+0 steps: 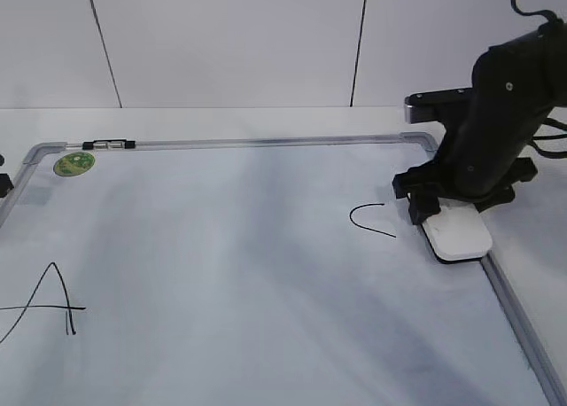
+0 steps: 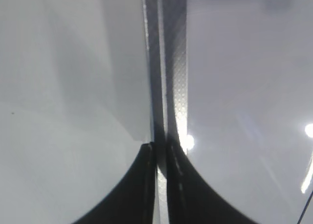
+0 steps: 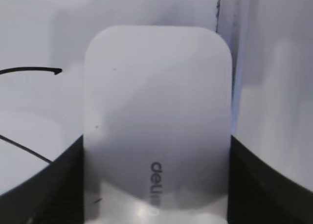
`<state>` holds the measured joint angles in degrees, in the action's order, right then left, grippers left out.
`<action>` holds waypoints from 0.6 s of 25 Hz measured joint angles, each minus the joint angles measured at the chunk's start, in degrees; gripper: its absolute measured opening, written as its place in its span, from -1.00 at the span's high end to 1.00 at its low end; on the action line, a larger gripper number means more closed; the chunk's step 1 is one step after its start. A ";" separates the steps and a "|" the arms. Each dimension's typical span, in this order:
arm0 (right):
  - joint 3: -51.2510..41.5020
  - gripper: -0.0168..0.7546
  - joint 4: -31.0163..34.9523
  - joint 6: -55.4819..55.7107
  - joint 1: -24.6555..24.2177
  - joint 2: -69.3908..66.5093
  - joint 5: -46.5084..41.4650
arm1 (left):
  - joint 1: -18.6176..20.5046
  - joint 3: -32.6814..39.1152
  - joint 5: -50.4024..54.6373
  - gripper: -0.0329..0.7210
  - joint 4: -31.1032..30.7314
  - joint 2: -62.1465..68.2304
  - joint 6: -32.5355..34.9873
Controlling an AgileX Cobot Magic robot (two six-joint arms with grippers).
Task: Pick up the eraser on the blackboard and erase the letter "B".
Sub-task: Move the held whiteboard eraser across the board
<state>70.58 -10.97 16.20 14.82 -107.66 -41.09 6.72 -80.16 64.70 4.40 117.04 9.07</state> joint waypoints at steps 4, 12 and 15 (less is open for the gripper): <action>0.00 -0.36 0.09 0.51 0.00 -1.51 0.00 | 0.00 0.00 0.00 0.88 0.00 0.00 0.00; 0.00 -0.36 0.09 0.56 0.00 -2.12 0.00 | 0.00 0.00 0.00 0.88 0.00 0.00 -0.10; 0.00 -0.36 -0.13 0.68 0.00 -2.12 0.00 | 0.00 0.00 0.00 0.88 0.00 0.00 -0.10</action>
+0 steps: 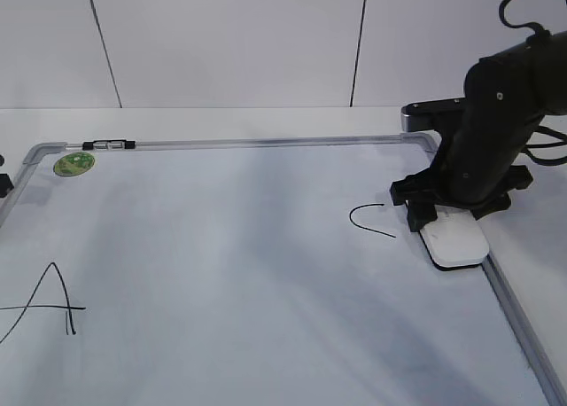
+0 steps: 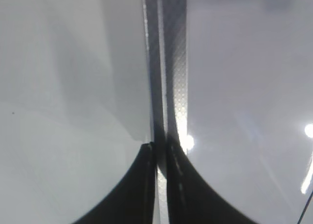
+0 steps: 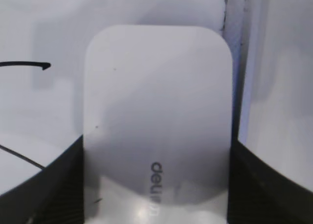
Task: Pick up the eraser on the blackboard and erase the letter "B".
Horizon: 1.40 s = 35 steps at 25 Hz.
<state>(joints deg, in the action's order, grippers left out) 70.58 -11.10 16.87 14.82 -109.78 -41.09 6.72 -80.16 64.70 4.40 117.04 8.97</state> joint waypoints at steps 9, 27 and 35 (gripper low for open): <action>0.00 -0.37 -0.12 0.27 0.00 0.00 0.00 | 0.00 0.00 0.00 0.88 0.00 0.00 0.00; 0.00 -0.52 0.16 0.31 0.00 -0.27 -0.10 | 0.00 0.00 0.00 0.88 0.23 0.00 0.00; 0.00 -0.52 0.16 0.31 0.00 -0.27 -0.10 | 0.00 0.00 0.03 0.88 0.32 0.00 0.00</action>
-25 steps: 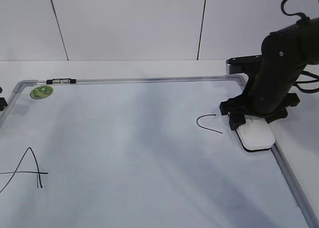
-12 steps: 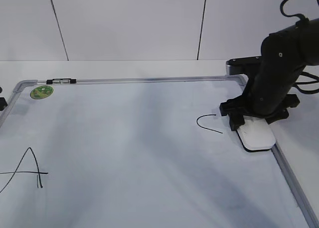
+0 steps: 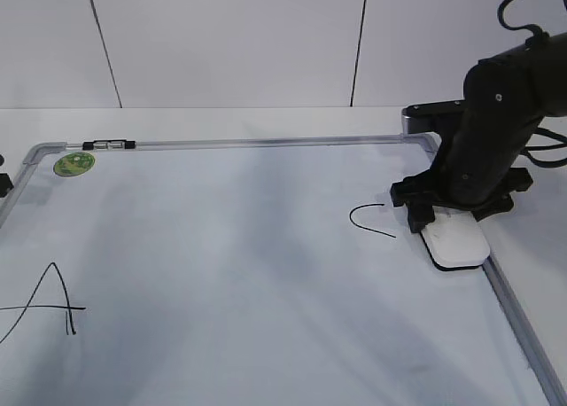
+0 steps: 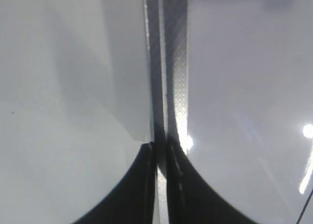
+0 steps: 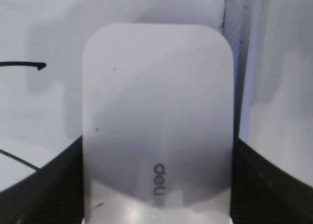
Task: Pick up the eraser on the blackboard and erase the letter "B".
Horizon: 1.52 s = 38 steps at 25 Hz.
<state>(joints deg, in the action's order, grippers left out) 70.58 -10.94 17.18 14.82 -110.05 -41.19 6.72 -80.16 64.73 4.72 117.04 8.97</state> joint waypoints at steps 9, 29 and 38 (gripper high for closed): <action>0.00 -0.52 0.00 0.00 0.00 0.00 0.00 | 0.00 0.00 0.10 0.88 0.00 0.00 0.00; 0.20 -0.55 0.37 1.77 0.00 0.00 -2.93 | 0.10 0.00 0.10 0.88 0.71 0.00 0.00; 0.28 -0.49 0.05 2.03 0.00 0.00 -3.07 | 0.10 0.00 0.10 0.88 0.80 0.00 0.00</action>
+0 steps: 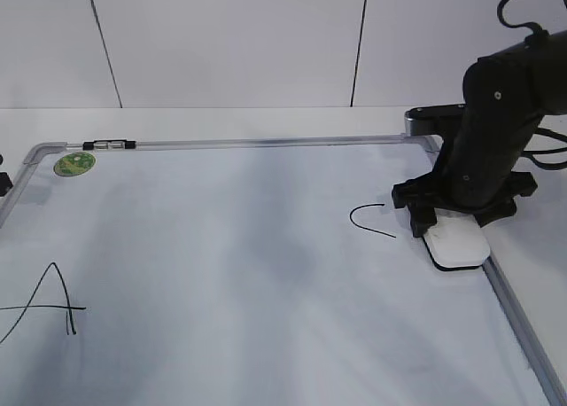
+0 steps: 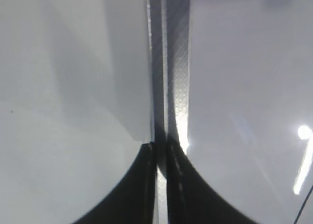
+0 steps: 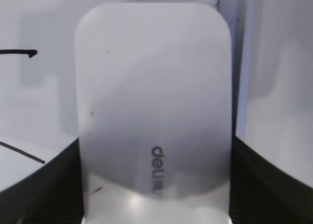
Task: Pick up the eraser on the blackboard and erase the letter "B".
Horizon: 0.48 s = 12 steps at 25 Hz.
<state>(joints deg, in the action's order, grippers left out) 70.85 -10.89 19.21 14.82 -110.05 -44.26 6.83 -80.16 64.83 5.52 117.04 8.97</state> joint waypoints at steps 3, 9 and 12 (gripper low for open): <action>0.19 -0.49 0.00 1.35 0.00 -0.12 -0.28 | 0.00 0.00 0.00 0.88 0.00 0.00 0.00; 0.32 -0.59 -0.22 2.59 0.00 -0.21 -1.09 | 0.00 0.00 0.00 0.88 0.00 0.00 0.00; 0.84 -0.60 -0.22 2.72 0.00 -0.32 -2.55 | 0.00 0.00 0.00 0.88 0.00 0.00 0.00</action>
<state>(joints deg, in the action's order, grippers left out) 71.69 -11.11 21.93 14.82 -110.37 -46.81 6.83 -80.16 64.83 5.52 117.04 8.97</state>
